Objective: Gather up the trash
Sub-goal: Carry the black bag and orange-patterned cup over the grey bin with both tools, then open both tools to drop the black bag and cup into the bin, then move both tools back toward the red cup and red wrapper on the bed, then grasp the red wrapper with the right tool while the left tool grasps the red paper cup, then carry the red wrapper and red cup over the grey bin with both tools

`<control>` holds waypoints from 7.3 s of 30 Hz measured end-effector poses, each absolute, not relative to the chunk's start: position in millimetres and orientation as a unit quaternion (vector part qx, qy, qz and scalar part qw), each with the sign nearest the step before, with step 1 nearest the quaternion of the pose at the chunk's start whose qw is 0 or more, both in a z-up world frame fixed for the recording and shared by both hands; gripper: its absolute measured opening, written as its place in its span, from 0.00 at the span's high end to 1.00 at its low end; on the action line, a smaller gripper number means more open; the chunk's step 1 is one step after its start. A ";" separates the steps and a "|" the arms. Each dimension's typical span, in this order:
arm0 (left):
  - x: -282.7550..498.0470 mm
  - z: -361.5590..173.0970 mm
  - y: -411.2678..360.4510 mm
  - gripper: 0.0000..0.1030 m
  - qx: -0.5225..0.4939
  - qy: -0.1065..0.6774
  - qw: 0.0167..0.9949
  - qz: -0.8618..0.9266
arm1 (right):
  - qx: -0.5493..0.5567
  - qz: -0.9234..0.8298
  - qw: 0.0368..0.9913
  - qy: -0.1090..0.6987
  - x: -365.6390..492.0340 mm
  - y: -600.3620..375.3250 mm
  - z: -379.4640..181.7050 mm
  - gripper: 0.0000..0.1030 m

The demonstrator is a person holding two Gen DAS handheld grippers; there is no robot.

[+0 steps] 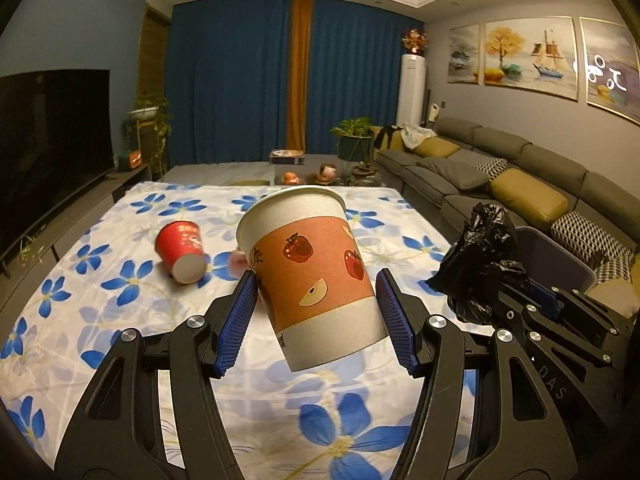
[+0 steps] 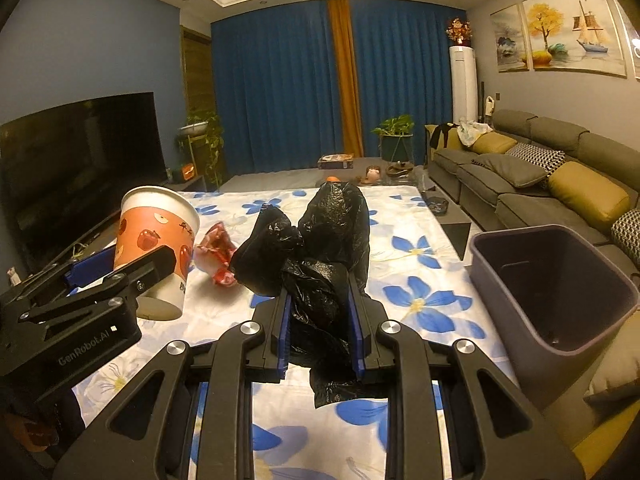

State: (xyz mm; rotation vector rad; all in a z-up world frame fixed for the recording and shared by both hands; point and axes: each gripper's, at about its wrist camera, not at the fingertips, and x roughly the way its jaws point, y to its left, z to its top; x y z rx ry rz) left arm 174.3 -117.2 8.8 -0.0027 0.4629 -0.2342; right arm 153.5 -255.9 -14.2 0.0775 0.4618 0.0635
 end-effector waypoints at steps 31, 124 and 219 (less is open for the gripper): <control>180.4 20.1 -283.9 0.42 0.038 0.194 0.948 -0.249 | 0.060 -0.156 0.966 0.199 142.4 -421.5 -3.4 0.76; 212.3 -8.0 -151.5 0.06 -0.006 0.241 0.963 -0.119 | 0.068 -0.114 0.973 0.187 145.0 -354.4 2.9 0.08; 378.9 -63.9 24.3 0.40 -0.106 0.330 0.938 -0.018 | 0.063 0.066 0.951 0.294 343.6 -135.6 -65.1 0.56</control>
